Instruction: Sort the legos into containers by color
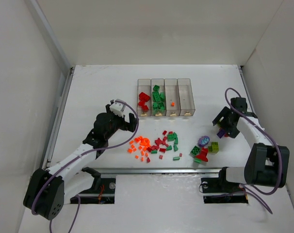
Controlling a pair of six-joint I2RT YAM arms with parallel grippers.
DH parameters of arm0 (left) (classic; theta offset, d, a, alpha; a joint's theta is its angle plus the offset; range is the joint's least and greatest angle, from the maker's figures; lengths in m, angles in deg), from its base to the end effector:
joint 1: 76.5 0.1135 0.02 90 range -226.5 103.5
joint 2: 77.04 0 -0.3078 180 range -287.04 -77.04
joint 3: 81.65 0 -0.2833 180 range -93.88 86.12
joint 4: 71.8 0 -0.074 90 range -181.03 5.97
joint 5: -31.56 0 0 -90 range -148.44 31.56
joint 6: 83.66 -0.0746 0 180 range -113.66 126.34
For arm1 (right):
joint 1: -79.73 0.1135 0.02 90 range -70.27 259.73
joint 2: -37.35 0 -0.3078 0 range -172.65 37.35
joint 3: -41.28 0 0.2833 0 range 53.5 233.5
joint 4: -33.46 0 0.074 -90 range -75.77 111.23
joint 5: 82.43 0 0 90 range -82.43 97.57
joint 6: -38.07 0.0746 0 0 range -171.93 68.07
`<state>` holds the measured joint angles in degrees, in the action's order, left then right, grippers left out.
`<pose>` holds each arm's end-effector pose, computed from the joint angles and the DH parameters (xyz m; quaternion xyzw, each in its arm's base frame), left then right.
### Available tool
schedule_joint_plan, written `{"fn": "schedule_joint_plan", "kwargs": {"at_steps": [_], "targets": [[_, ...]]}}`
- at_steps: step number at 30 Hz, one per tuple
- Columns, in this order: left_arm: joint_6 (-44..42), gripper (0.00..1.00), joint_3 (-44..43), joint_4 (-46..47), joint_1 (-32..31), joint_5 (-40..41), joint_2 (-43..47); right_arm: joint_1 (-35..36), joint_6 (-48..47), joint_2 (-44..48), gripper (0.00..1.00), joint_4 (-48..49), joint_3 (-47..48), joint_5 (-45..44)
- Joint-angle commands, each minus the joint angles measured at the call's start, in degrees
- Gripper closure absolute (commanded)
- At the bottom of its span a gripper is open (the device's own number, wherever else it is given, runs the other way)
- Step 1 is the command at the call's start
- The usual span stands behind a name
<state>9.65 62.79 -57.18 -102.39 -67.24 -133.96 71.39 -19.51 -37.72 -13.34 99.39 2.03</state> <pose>0.2312 -0.1249 0.2509 0.1959 0.7208 -0.2225 0.6265 0.2732 -0.0473 0.1953 0.3490 0.9080 0.0013 0.2316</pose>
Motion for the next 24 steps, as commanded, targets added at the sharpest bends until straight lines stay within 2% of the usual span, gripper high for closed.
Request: {"fn": "schedule_joint_plan", "kwargs": {"at_steps": [1, 5, 6, 9, 10, 13, 15, 17, 20, 24], "targets": [[1.1, 0.0, 0.0, 3.1, -0.2, 0.1, 1.6, -0.5, 0.5, -0.8, 0.13, 3.0, -0.7, -0.3], [1.1, 0.0, 0.0, 3.1, -0.2, 0.1, 1.6, -0.5, 0.0, -1.4, 0.24, 3.5, -0.7, -0.9], [1.1, 0.0, 0.0, 3.1, -0.2, 0.1, 1.6, -0.5, 0.0, -1.4, 0.31, 3.5, -0.7, -0.9], [1.1, 0.0, 0.0, 3.1, -0.2, 0.1, 1.6, -0.5, -0.5, -2.0, 0.42, 3.5, -0.2, -0.9], [1.1, 0.0, 0.0, 3.1, -0.2, 0.1, 1.6, -0.5, -0.5, -2.0, 0.51, 3.5, -0.2, -0.9], [1.1, 0.0, 0.0, 3.1, -0.2, 0.1, 1.6, -0.5, -1.0, -2.0, 0.67, 3.5, -0.2, -0.9], [1.1, 0.0, 0.0, 3.1, -0.2, 0.1, 1.6, -0.5, -1.6, -1.5, 0.71, 3.5, -0.2, -1.5], [1.1, 0.0, 0.0, 3.1, -0.2, 0.1, 1.6, -0.5, -2.3, -1.5, 0.81, 3.5, 0.4, -2.1], [1.1, 0.0, 0.0, 3.1, -0.2, 0.1, 1.6, -0.5, -3.8, -0.8, 0.89, 3.0, 1.0, -2.1], [1.1, 0.0, 0.0, 3.1, -0.2, 0.1, 1.6, -0.5, -5.2, -0.3, 0.89, 1.8, 2.5, -1.4]]}}
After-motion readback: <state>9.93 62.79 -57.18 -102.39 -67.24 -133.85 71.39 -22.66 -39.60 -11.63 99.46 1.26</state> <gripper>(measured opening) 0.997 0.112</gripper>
